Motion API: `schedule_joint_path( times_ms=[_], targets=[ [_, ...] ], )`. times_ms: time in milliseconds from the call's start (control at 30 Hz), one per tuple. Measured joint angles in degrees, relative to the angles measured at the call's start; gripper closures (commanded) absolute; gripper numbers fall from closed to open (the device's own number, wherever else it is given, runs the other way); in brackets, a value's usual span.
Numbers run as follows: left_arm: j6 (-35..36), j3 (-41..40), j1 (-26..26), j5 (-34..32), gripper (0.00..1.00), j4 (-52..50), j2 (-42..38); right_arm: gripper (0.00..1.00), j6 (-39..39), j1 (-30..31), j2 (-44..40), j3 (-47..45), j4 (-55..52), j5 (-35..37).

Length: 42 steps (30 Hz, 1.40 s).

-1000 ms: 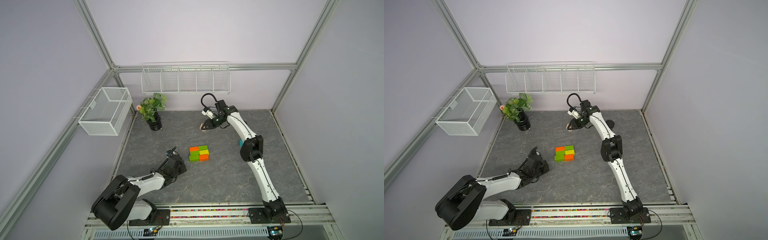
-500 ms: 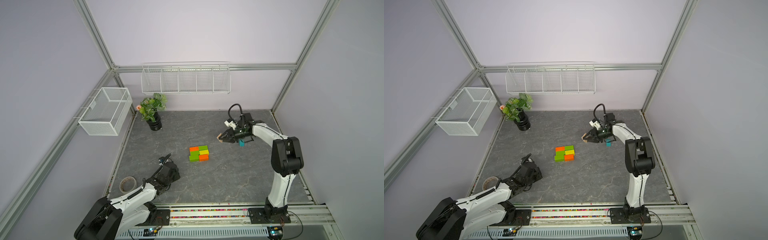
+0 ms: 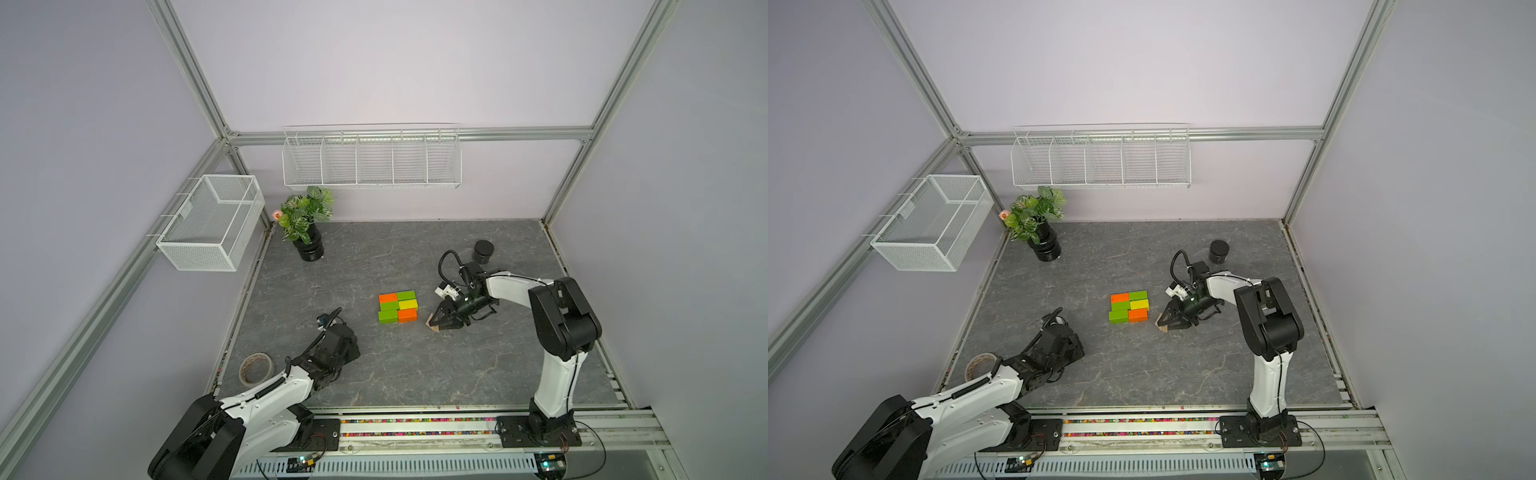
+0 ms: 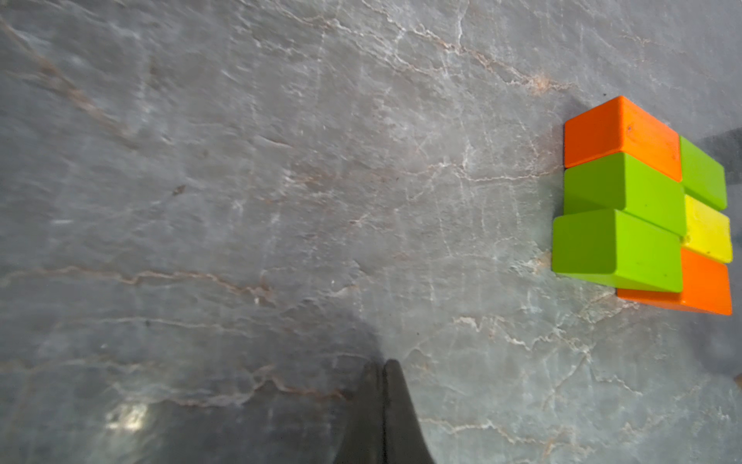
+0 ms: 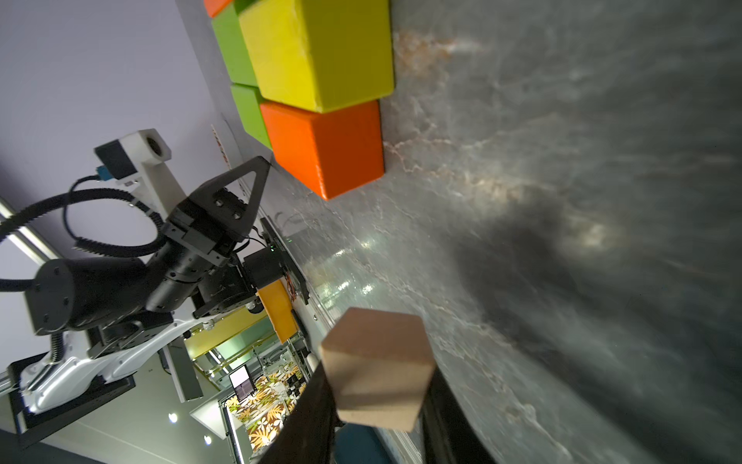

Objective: Assemble a piece of candy with building blocks
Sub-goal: Place the building block at the center of the board.

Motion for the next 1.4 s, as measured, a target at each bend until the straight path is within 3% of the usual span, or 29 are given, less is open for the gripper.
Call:
schedule_joint_path(
  times_ms=[100,200,433,933,1200,1400],
  targets=[
    [0.00,0.00,0.00,0.00,1.00,-0.02,-0.04,0.54,-0.33,1.53,0.79,0.22,-1.81,2.54],
    [0.00,0.00,0.00,0.00,1.00,-0.04,-0.04,0.51,-0.74,1.81,1.77,0.35,-3.65,4.61],
    [0.00,0.00,0.00,0.00,1.00,0.00,0.02,0.50,-0.96,1.79,1.29,1.70,-7.98,9.07],
    [0.00,0.35,0.00,-0.61,1.00,2.71,2.45,0.55,-0.92,0.70,-7.02,-0.26,-12.96,34.05],
    [0.00,0.63,0.00,-0.61,1.00,2.91,2.97,0.57,-0.85,-0.20,-8.79,-2.12,-11.93,36.74],
    [0.00,0.79,0.00,-0.63,1.00,3.30,3.45,0.53,-0.59,-0.20,-15.82,-2.43,-11.34,34.93]
  ],
)
